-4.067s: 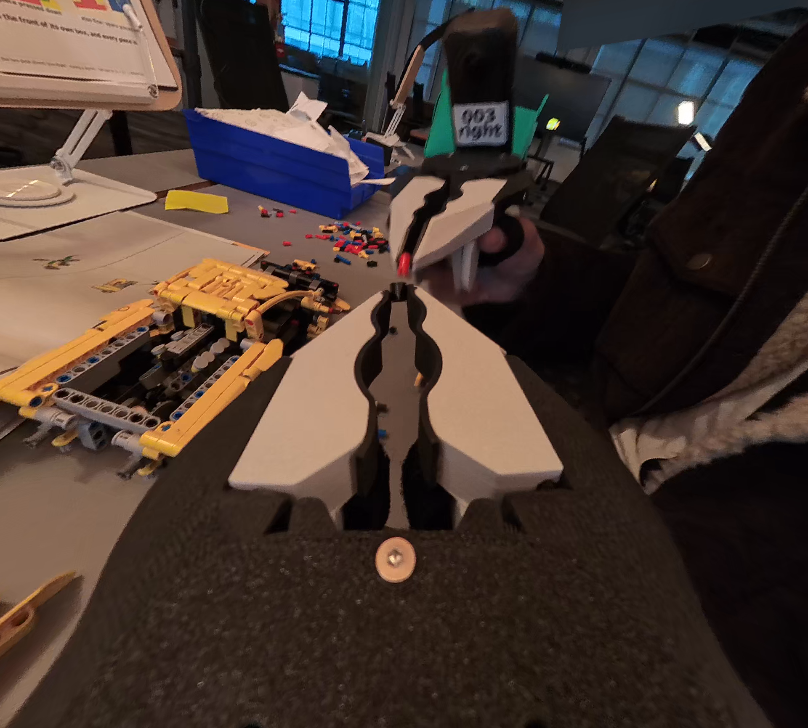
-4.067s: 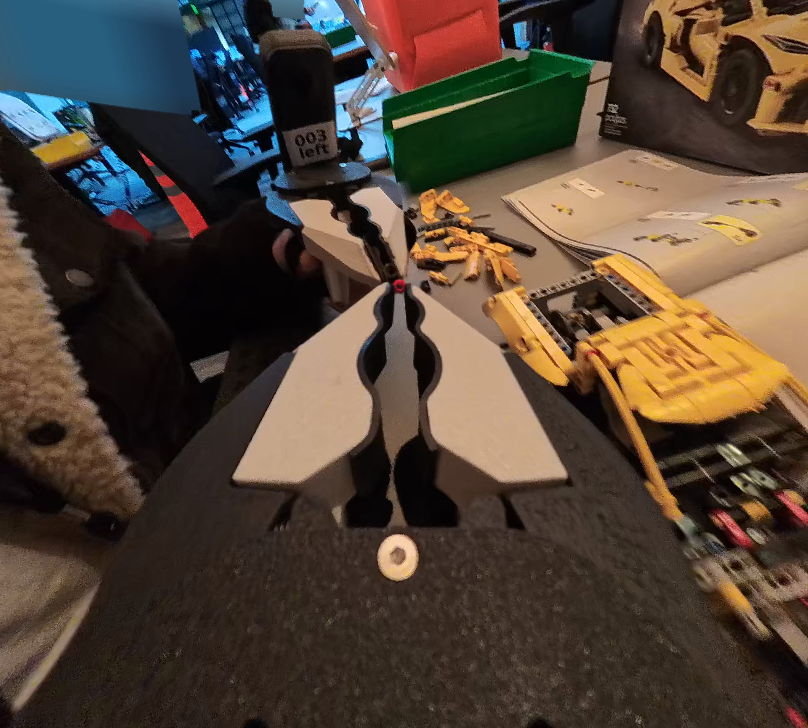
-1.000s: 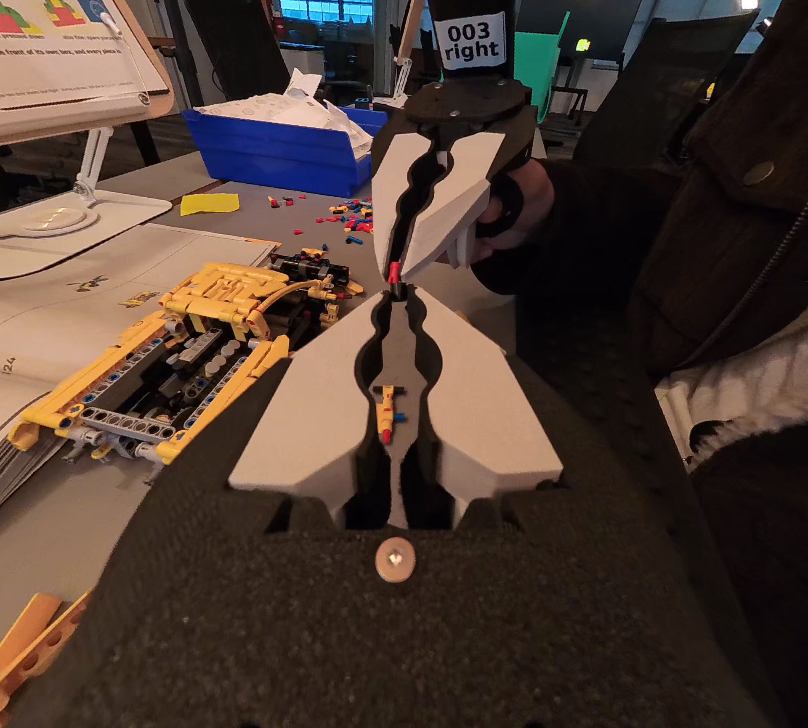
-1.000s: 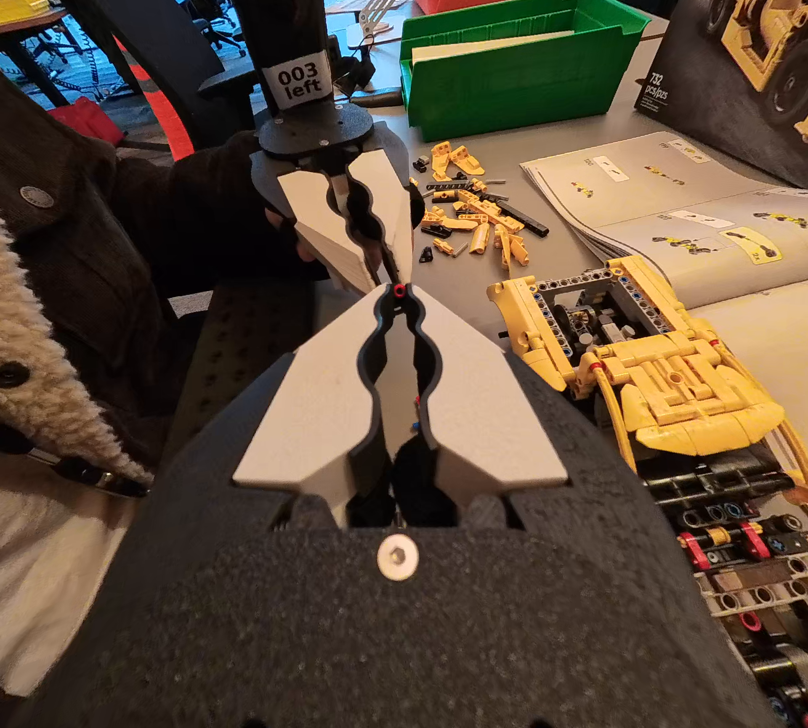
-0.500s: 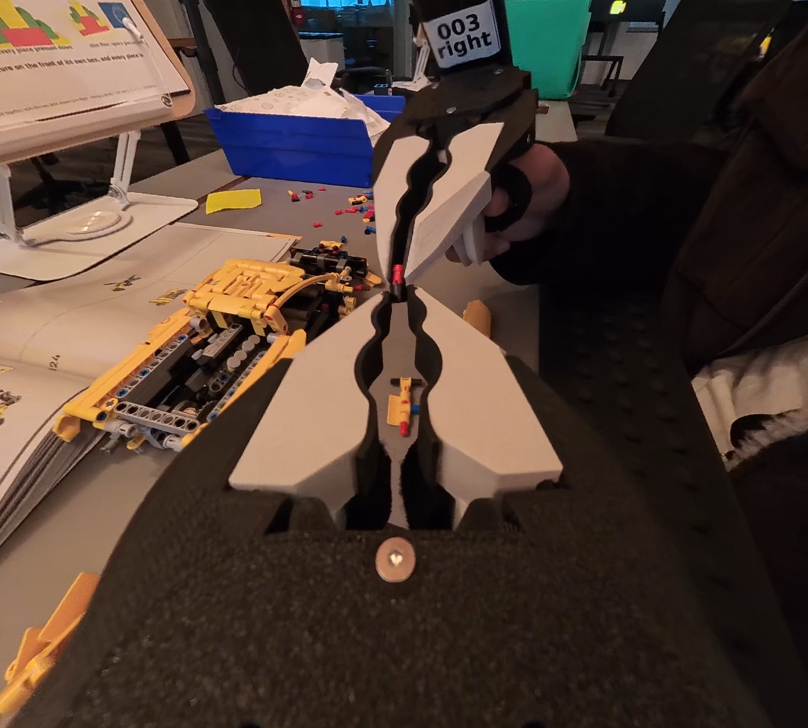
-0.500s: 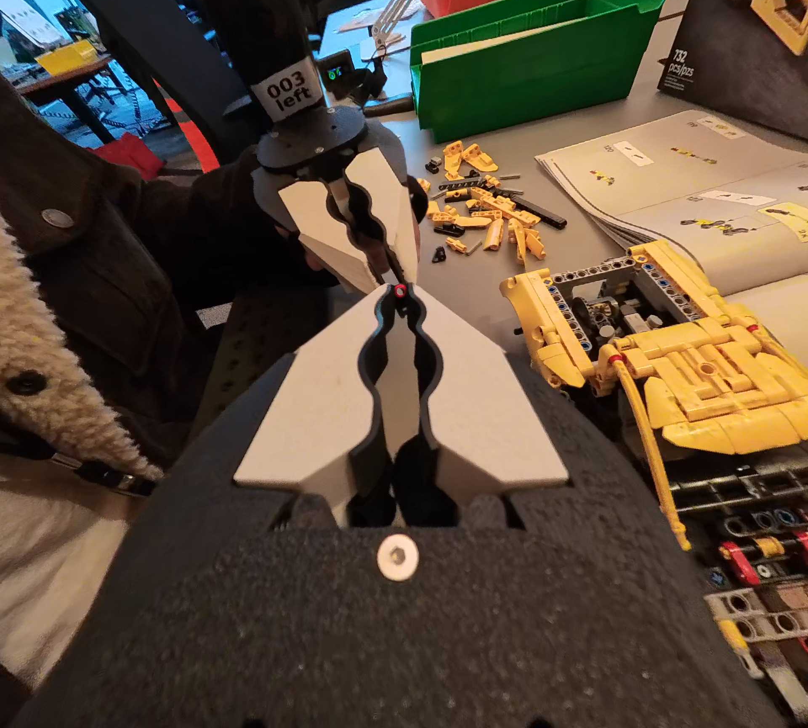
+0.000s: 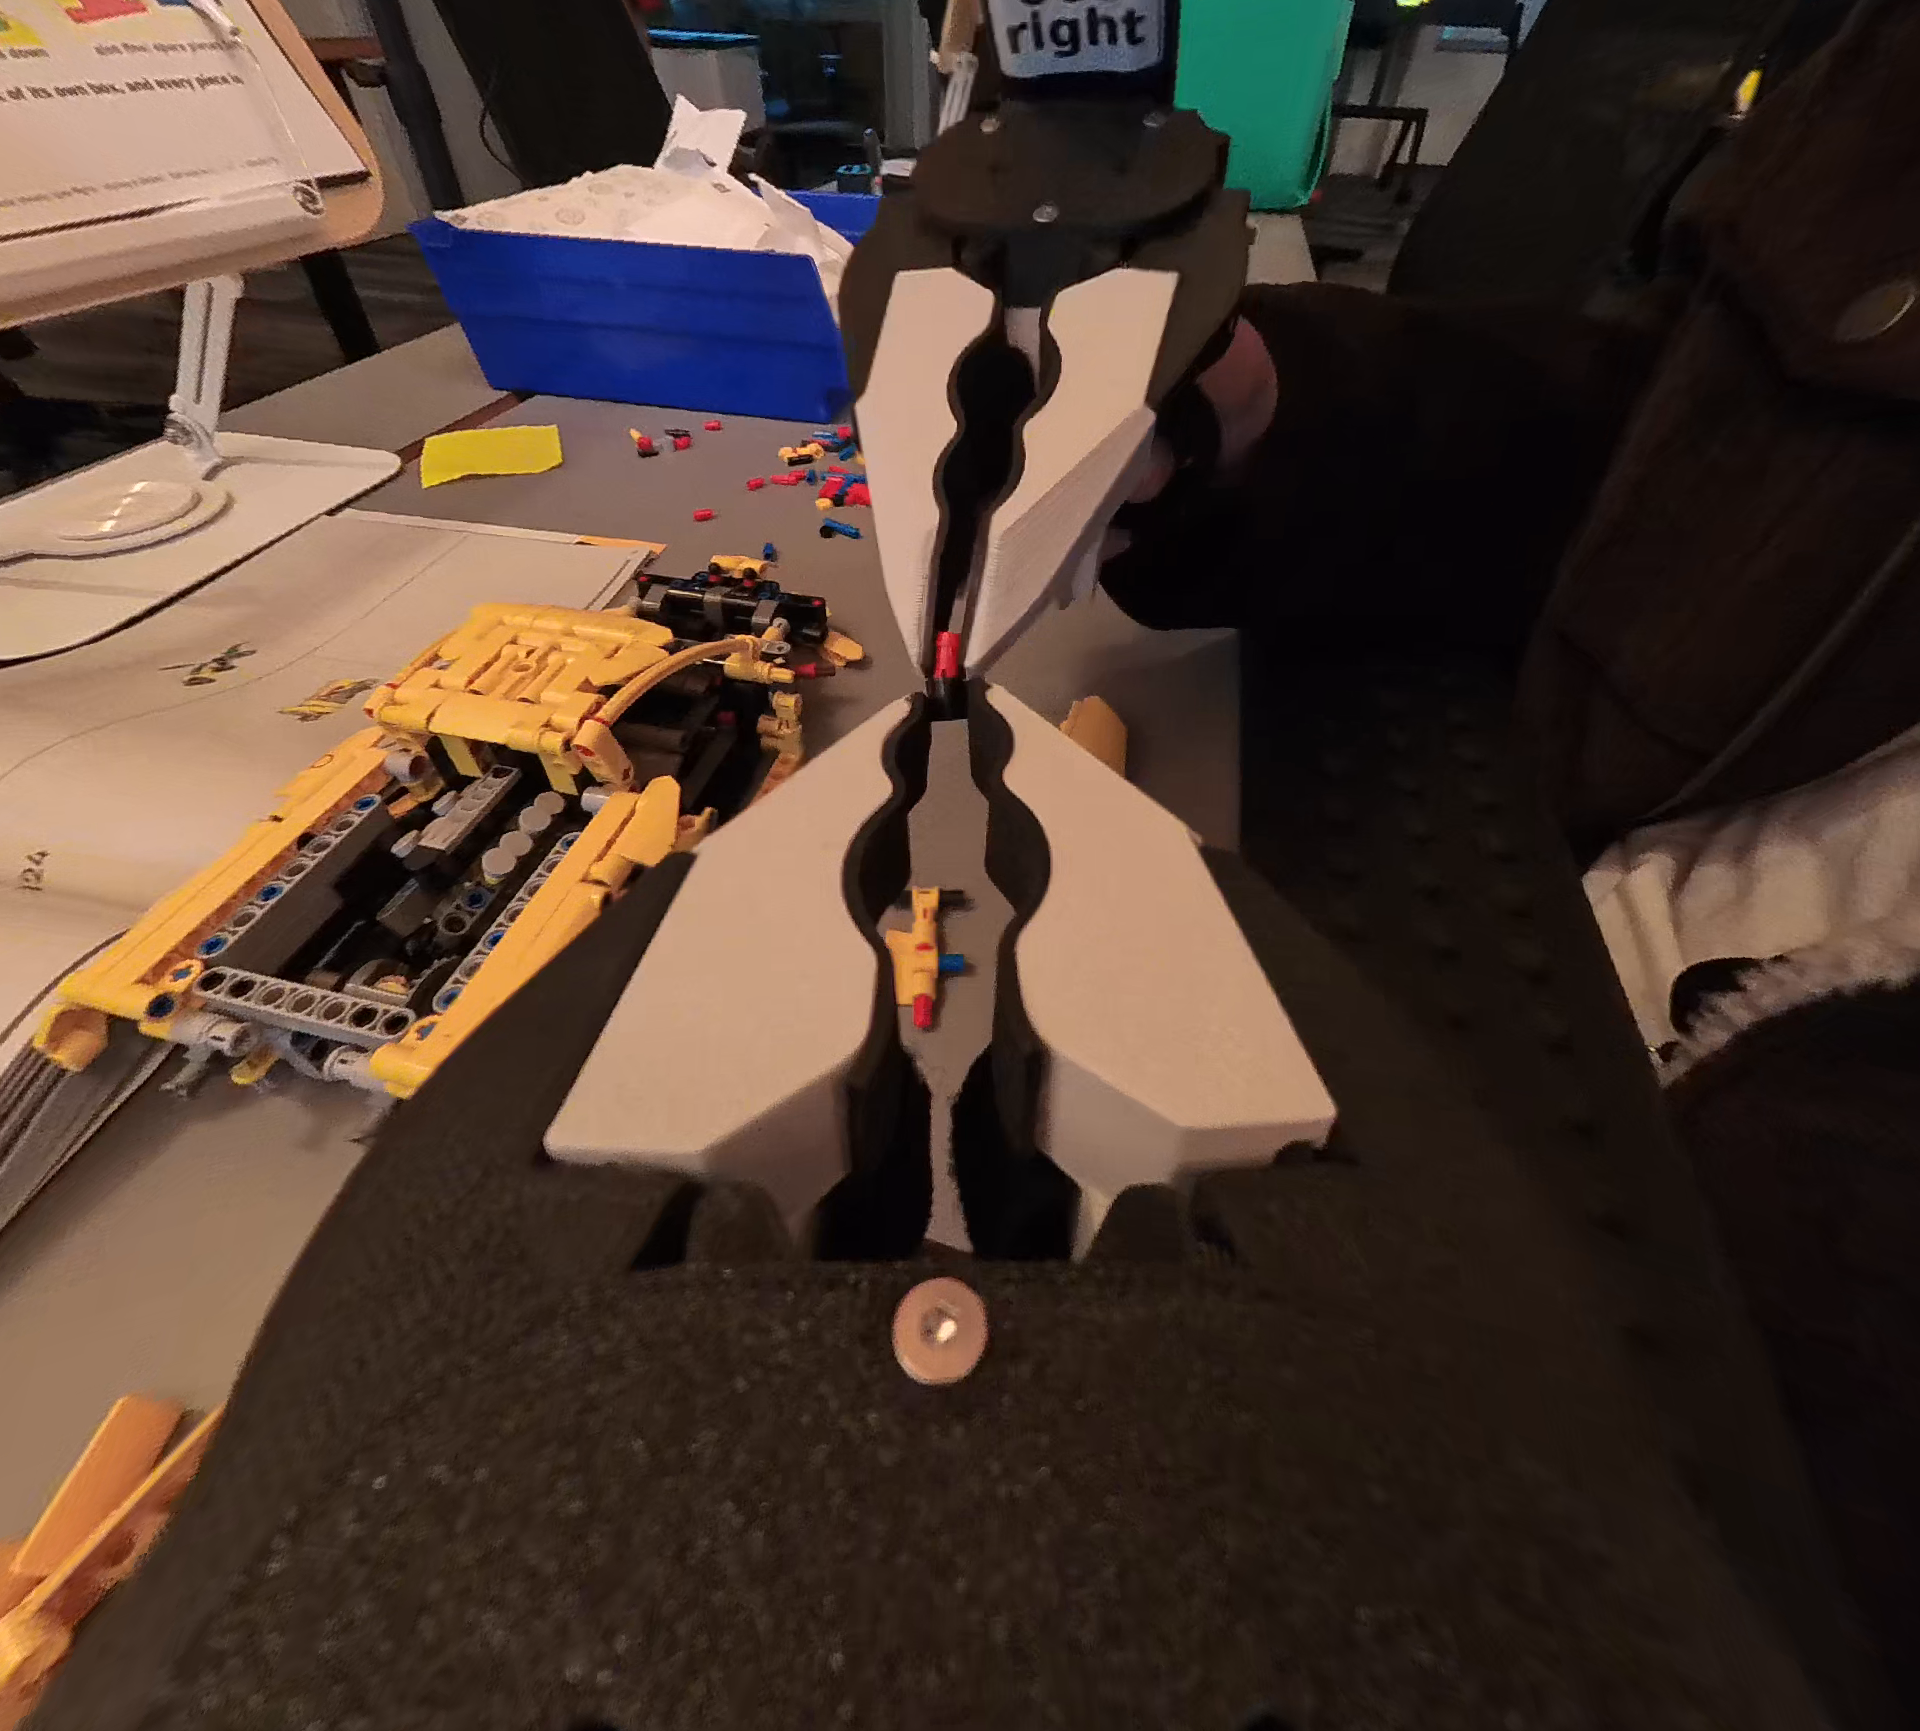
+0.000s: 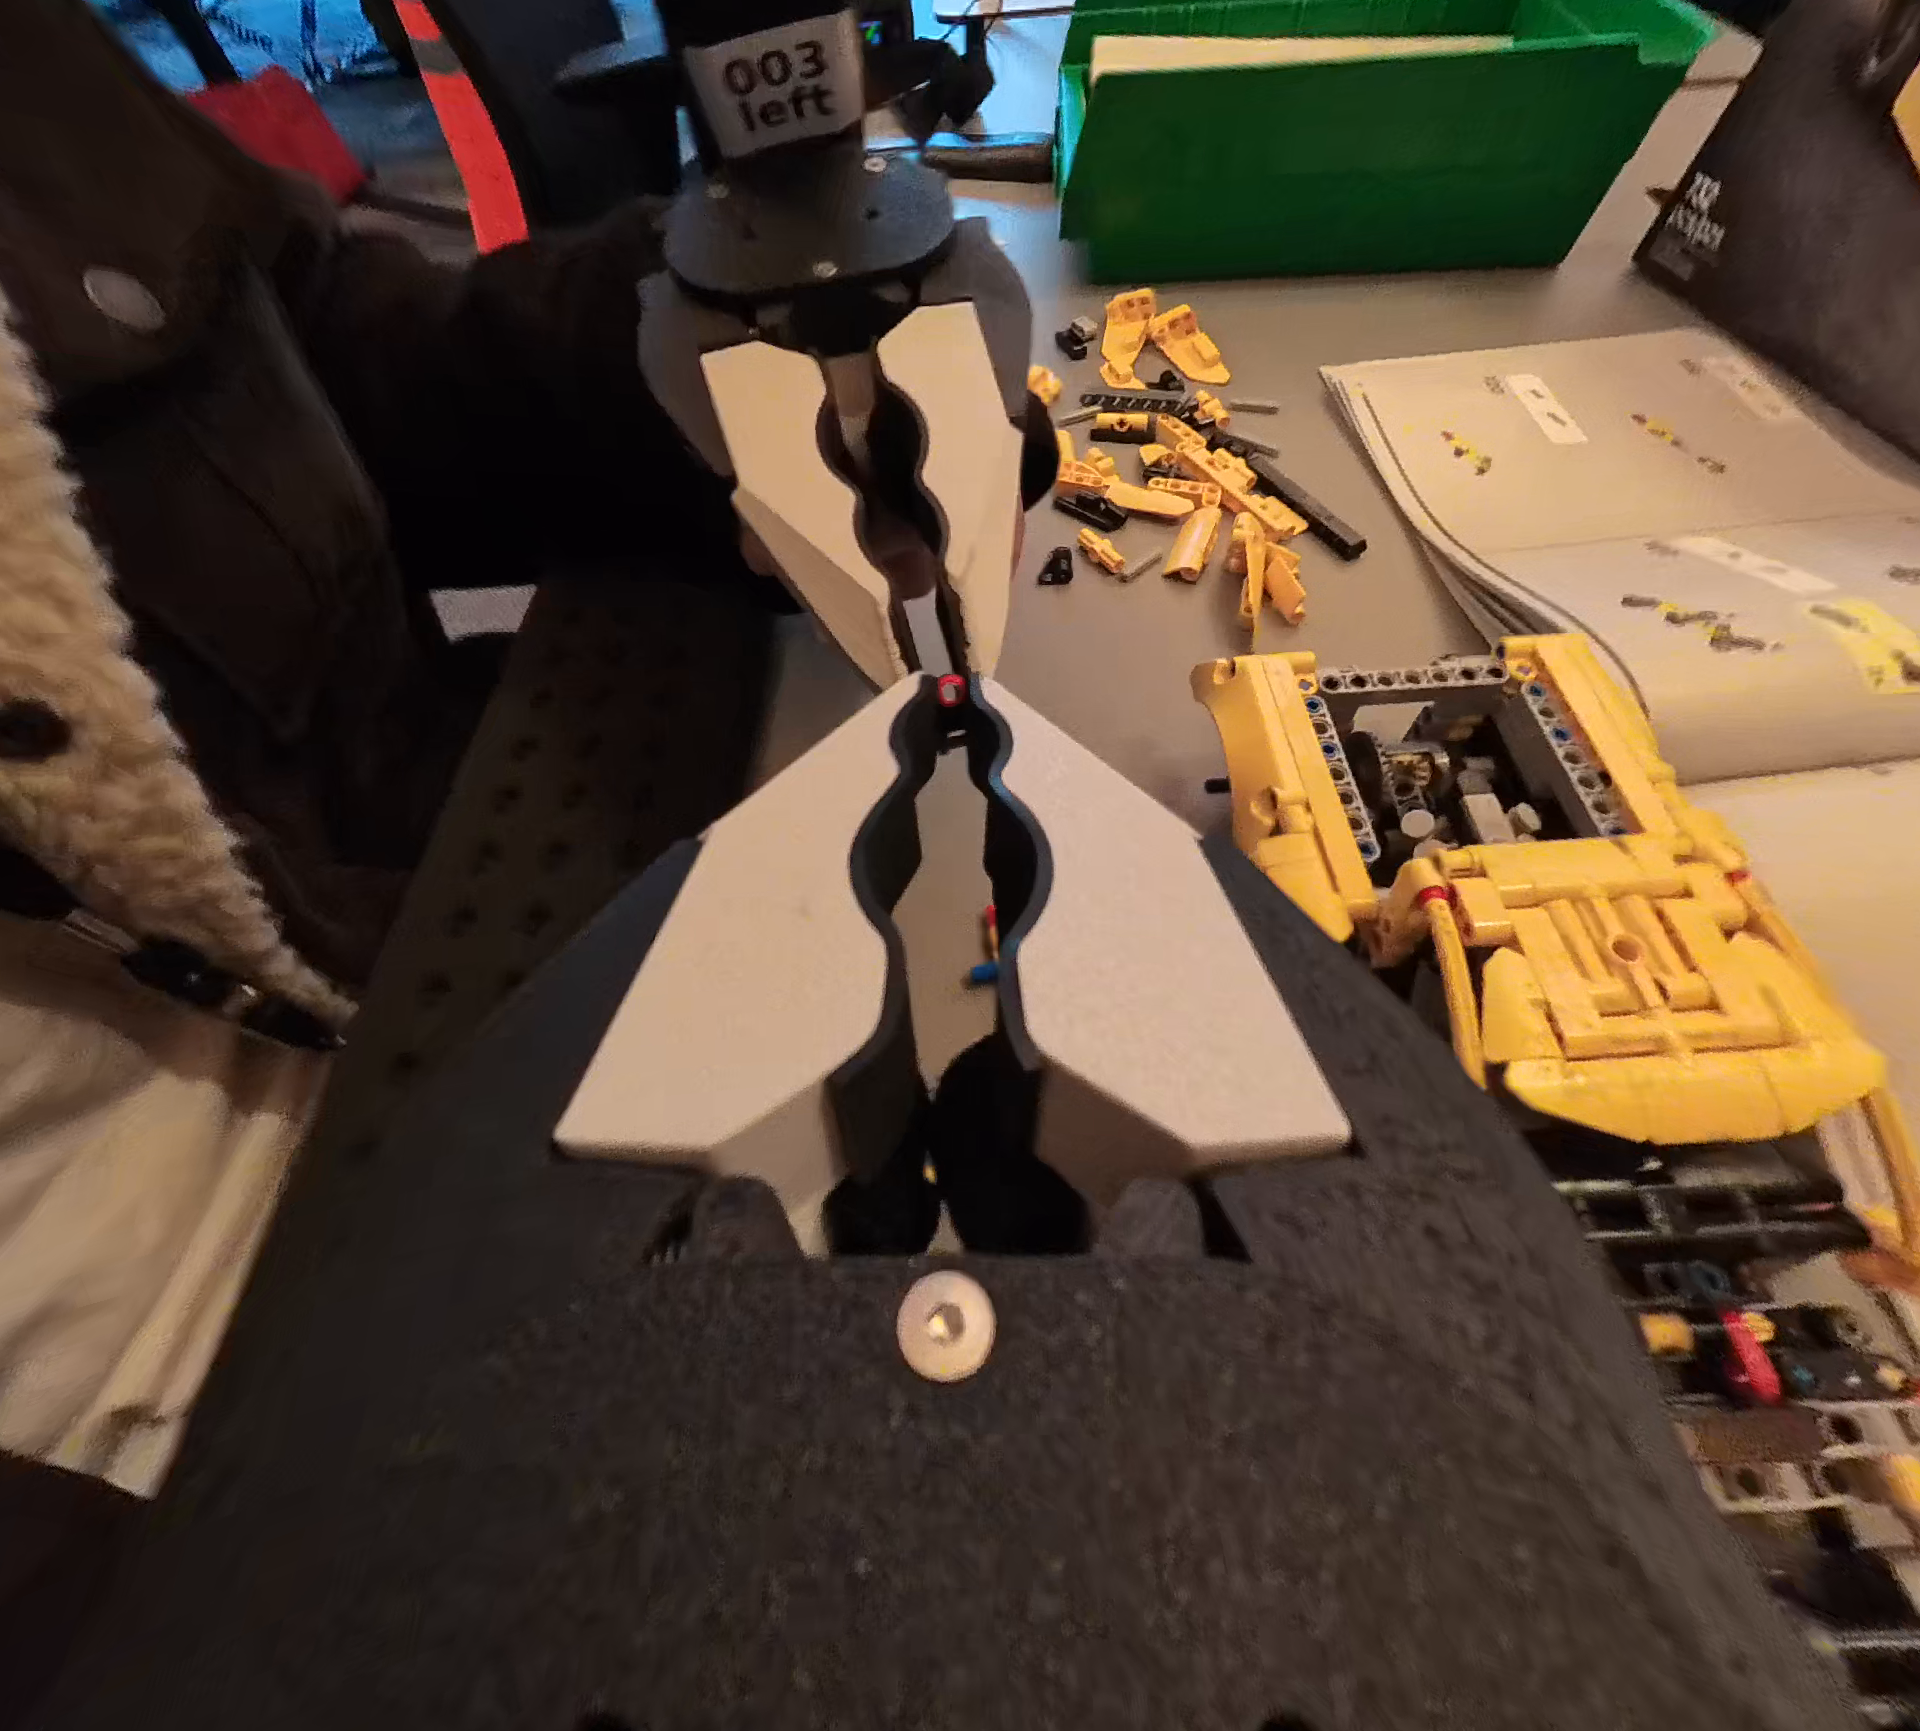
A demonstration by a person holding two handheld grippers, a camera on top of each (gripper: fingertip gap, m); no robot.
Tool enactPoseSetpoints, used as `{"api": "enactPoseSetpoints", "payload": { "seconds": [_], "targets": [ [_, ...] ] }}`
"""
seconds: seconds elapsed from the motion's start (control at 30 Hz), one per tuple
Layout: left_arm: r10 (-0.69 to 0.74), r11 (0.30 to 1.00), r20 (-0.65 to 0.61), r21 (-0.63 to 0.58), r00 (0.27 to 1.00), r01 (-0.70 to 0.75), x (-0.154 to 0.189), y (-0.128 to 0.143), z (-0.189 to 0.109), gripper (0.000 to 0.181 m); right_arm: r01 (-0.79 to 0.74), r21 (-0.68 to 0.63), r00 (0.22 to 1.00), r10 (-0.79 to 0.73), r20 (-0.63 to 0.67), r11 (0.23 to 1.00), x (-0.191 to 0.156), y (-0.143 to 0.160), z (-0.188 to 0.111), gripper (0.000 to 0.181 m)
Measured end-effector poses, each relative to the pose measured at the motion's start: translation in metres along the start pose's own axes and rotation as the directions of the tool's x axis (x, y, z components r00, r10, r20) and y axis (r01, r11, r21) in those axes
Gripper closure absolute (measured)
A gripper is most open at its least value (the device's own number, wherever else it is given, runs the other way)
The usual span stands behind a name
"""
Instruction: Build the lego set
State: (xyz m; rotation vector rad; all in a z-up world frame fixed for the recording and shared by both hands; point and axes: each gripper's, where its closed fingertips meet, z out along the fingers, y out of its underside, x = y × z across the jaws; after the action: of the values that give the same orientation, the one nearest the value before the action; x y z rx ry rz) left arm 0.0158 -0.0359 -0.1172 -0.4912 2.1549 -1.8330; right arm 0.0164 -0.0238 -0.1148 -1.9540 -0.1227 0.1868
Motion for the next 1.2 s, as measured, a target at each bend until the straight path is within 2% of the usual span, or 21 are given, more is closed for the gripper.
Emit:
{"api": "enactPoseSetpoints", "payload": {
  "seconds": [0.07,0.17,0.27,0.33,0.4,0.47,0.53,0.77,1.2],
  "targets": [
    [0.026,1.0,0.031,0.006,0.999,-0.026,-0.003,-0.001,-0.001,0.174,-0.069,-0.022,0.998,0.069,-0.005,0.997,0.003,-0.002,0.0,0.177],
    [0.036,0.999,0.045,0.025,0.998,-0.037,-0.005,-0.004,-0.001,0.174,-0.085,-0.074,0.996,0.084,-0.02,0.994,0.005,-0.006,-0.003,0.177],
    [0.031,0.999,0.079,-0.018,0.996,-0.03,-0.013,0.005,-0.002,0.174,-0.065,-0.137,0.992,0.049,-0.12,0.988,0.018,0.001,-0.027,0.177],
    [0.029,0.999,0.077,-0.033,0.997,-0.026,-0.013,0.009,-0.001,0.174,-0.112,-0.308,0.985,0.064,-0.161,0.945,0.022,0.038,-0.054,0.177],
    [0.039,0.998,0.073,-0.049,0.997,-0.035,-0.011,0.011,0.002,0.174,-0.189,-0.542,0.967,0.059,-0.247,0.819,0.029,0.102,-0.091,0.177],
    [0.046,0.997,0.063,-0.061,0.997,-0.042,-0.009,0.013,0.004,0.174,-0.274,-0.643,0.946,0.08,-0.314,0.715,0.03,0.151,-0.121,0.177],
    [0.04,0.997,0.058,-0.075,0.998,-0.035,-0.009,0.016,0.005,0.174,-0.327,-0.665,0.936,0.131,-0.327,0.671,0.022,0.173,-0.135,0.177],
    [0.021,0.998,0.057,-0.067,0.998,-0.017,-0.01,0.016,0.005,0.174,-0.317,-0.704,0.938,0.102,-0.33,0.635,0.017,0.186,-0.149,0.177],
    [0.016,0.998,0.048,-0.06,0.999,-0.013,-0.008,0.014,0.004,0.174,-0.313,-0.704,0.939,0.095,-0.331,0.637,0.016,0.185,-0.151,0.168]
  ]
}}
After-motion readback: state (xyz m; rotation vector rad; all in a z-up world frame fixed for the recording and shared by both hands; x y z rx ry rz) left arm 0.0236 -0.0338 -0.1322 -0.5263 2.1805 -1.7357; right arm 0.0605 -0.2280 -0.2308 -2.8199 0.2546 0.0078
